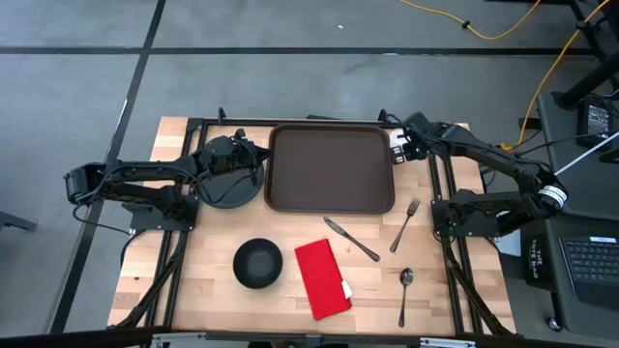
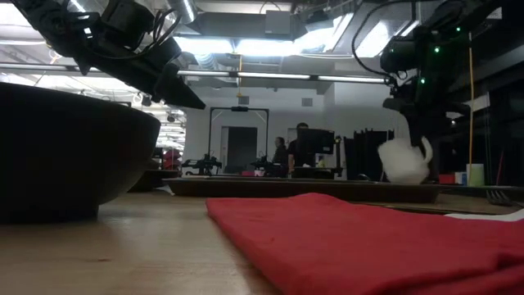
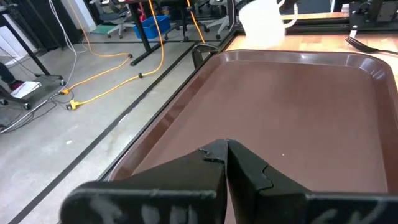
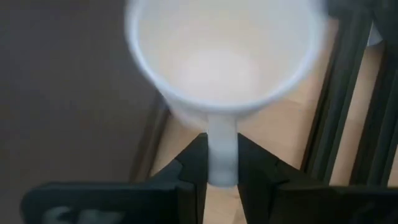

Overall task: Set up tray
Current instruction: Put the white mug on the top left corner of the brown serving tray

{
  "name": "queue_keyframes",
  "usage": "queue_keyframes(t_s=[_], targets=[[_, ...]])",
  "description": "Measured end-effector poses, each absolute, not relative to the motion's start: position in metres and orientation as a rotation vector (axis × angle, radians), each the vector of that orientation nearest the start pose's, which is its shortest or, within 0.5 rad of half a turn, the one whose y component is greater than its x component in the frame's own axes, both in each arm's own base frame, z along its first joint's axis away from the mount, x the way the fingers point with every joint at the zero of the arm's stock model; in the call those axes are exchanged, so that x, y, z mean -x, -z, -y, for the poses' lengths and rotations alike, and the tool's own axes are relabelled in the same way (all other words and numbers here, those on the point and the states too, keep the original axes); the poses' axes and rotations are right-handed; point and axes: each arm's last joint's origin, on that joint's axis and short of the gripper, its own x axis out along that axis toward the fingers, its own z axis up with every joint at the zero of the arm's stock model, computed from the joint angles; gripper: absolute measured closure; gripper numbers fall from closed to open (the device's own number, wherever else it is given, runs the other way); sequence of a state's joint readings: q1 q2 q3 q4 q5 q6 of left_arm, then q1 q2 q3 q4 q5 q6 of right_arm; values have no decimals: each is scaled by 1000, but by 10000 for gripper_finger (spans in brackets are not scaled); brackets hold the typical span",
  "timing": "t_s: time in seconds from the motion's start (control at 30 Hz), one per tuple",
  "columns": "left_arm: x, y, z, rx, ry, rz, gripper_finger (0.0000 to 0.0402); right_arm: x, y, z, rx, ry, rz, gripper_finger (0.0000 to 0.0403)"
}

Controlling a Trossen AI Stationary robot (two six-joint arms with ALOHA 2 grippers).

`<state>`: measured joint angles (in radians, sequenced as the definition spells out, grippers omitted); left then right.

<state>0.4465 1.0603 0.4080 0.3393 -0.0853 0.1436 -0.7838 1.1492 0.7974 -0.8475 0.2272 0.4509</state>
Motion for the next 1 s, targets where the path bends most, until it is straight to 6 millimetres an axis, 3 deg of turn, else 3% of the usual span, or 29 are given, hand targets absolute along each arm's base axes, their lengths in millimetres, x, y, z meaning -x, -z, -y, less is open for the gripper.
queue_keyframes(t_s=[0.23, 0.67, 1.0], targets=[[-192, -203, -95, -83, -504, -348, 398, -143, -251, 143, -652, 1100, -985, 350], [-192, -203, -95, -80, -504, -348, 398, -142, -251, 140, -673, 1070, -1014, 349], [-193, -203, -93, -72, -441, -341, 398, -153, -259, 132, -522, 944, -977, 348]])
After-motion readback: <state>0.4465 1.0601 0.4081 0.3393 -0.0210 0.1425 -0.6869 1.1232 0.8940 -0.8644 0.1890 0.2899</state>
